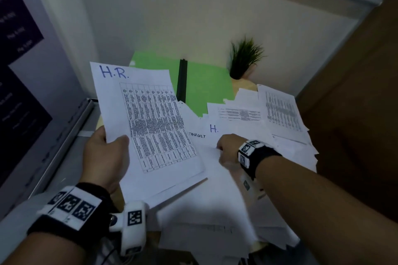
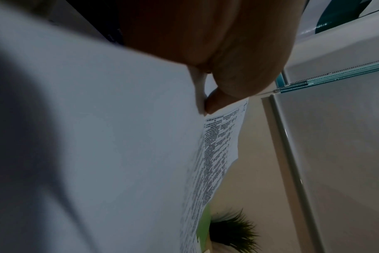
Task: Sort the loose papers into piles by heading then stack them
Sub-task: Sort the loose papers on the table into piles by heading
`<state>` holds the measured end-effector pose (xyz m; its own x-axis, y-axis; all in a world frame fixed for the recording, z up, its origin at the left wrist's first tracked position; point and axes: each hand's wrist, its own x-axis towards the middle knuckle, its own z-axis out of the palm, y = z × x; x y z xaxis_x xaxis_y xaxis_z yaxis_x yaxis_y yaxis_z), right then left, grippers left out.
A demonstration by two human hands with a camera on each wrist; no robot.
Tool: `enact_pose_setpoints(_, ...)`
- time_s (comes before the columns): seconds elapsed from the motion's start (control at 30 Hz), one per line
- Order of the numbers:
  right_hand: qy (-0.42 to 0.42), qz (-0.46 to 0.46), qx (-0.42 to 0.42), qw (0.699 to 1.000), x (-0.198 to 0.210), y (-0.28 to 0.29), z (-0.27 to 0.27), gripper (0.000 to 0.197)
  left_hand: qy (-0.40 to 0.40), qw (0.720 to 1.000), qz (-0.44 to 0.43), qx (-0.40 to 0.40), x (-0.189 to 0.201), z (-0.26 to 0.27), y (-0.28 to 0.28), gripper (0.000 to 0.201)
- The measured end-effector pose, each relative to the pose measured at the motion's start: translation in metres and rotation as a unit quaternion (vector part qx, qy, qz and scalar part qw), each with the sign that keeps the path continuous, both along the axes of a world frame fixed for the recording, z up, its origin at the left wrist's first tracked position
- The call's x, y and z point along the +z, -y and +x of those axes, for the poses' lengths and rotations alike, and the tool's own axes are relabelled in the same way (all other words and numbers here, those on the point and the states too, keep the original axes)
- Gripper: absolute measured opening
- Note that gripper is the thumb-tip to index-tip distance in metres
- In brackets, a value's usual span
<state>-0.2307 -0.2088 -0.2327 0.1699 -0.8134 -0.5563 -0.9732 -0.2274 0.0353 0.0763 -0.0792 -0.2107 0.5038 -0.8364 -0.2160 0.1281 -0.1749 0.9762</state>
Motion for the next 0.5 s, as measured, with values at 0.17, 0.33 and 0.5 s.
enact_pose_setpoints(0.17, 0.09, -0.143, -0.069, 0.983, 0.087, 0.016, -0.026, 0.023, -0.033, 0.999, -0.034, 0.021, 0.01, -0.012, -0.005, 0.029)
enact_pose_setpoints(0.33, 0.234, -0.261, -0.071, 0.934, 0.163, -0.017, -0.009, 0.061, -0.05, 0.996, -0.068, -0.034, 0.031, -0.039, -0.016, 0.024)
enact_pose_setpoints(0.5, 0.327, -0.267, 0.002, 0.907, 0.168, -0.1, 0.064, 0.049, -0.119, 0.982, -0.094, -0.112, 0.056, -0.076, -0.031, 0.03)
